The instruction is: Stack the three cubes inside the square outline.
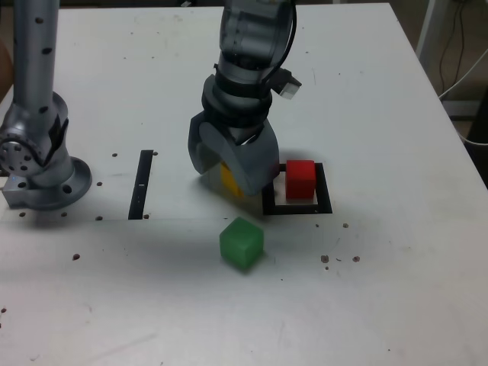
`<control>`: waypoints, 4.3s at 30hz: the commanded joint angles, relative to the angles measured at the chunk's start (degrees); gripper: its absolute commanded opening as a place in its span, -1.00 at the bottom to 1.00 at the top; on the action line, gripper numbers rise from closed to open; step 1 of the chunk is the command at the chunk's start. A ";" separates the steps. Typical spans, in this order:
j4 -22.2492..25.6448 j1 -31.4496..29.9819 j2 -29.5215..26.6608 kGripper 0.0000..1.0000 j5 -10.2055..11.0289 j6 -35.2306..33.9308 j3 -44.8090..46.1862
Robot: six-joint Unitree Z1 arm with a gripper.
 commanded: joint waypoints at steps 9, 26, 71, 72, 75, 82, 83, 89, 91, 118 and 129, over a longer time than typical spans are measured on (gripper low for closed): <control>-0.13 -0.31 0.13 -0.04 1.83 -2.46 0.01; -0.07 -0.58 -0.23 -0.23 2.07 -3.04 -0.08; 23.66 -0.58 4.54 -0.23 -6.27 -31.89 -31.98; 23.66 -0.58 4.93 -0.23 -6.31 -32.36 -32.41; 23.71 -0.58 6.03 -0.23 -6.39 -33.03 -33.62; 23.75 -0.58 8.06 -0.23 -6.82 -33.28 -35.25; 23.72 -0.58 8.34 -0.23 -6.85 -33.28 -35.37; 23.55 -0.58 9.64 -0.23 -6.80 -33.07 -35.86; 23.54 -0.58 10.08 -0.23 -6.82 -32.85 -36.11; 22.66 -0.58 13.11 0.23 -6.86 -31.83 -36.49; 22.41 -0.50 13.05 0.68 -7.05 -31.42 -35.35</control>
